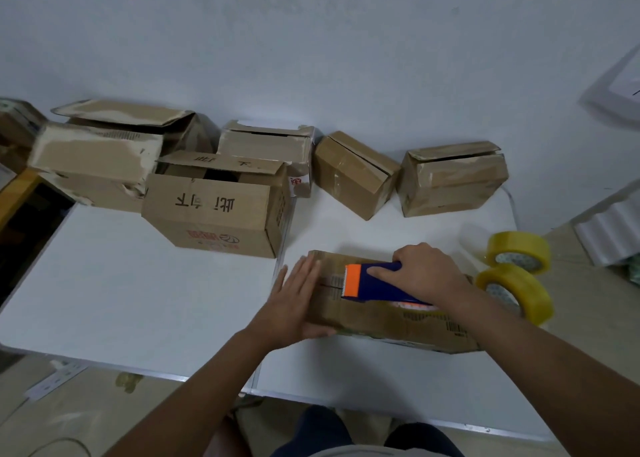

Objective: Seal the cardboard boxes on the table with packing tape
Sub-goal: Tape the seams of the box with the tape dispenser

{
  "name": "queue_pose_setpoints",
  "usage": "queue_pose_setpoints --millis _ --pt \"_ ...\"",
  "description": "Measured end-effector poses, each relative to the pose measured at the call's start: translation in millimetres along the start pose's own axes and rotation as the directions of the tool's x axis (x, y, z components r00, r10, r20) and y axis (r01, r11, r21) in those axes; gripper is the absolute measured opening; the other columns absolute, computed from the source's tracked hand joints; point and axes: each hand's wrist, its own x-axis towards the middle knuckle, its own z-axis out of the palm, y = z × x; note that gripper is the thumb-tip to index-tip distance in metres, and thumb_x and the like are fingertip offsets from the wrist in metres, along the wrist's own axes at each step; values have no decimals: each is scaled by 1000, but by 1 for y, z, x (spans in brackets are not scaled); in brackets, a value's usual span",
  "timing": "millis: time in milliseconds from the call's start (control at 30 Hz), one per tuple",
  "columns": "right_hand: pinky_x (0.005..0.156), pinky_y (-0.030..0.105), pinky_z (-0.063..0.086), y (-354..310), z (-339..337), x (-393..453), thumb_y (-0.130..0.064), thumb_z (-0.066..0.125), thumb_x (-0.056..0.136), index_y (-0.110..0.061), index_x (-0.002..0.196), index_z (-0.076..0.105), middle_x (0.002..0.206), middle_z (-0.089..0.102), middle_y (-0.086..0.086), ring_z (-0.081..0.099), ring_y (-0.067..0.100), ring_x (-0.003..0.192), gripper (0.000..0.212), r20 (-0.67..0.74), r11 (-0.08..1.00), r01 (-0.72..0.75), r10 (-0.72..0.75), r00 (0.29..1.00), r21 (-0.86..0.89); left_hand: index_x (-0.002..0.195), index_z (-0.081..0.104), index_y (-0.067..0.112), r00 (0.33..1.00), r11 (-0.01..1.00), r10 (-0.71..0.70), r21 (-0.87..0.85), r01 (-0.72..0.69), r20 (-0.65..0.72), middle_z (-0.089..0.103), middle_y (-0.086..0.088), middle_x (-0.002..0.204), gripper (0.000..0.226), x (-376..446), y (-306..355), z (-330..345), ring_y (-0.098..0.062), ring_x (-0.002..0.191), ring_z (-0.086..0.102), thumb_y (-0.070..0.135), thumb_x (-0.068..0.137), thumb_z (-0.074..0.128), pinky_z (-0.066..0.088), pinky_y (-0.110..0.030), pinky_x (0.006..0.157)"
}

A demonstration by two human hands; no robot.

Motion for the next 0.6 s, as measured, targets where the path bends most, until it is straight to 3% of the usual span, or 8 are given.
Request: queue_pose_setpoints --millis 100,200,367,433,600 --pt "60 24 40 -1 -4 0 -72 46 87 -21 86 58 75 57 -6 59 12 73 53 26 1000 5 -5 1000 2 158 -10 15 976 966 174 167 -195 133 -18 -8 165 127 33 12 -6 -24 150 -22 83 72 55 -11 -45 122" --pt "60 24 39 -2 -8 -1 -71 43 89 -20 88 58 71 52 -8 55 11 69 54 50 1000 15 -14 999 -22 159 -3 14 966 955 143 227 -192 213 -9 -11 166 125 53 12 -6 -29 152 -15 82 72 56 -4 -50 124" --pt "71 26 45 7 -19 0 -64 41 94 -20 112 60 94 58 -3 58 14 86 51 258 998 1 -18 966 68 159 4 18 968 958 201 177 -227 153 5 -7 166 124 51 3 -7 -22 153 -5 92 67 43 -3 -43 124" --pt "69 24 45 12 -20 -1 -65 44 93 -21 107 60 93 61 -4 60 13 86 48 299 989 -2 -43 953 150 159 5 19 967 958 207 168 -231 148 7 -5 166 123 51 -1 -7 -20 153 -2 90 69 50 -2 -42 124" --pt "58 21 41 17 -17 -2 -66 48 90 -16 90 65 77 63 -1 59 10 69 52 214 972 4 -56 975 234 159 5 17 959 933 228 242 -265 172 10 -6 165 123 56 -6 -12 -21 153 3 89 69 50 -4 -41 122"
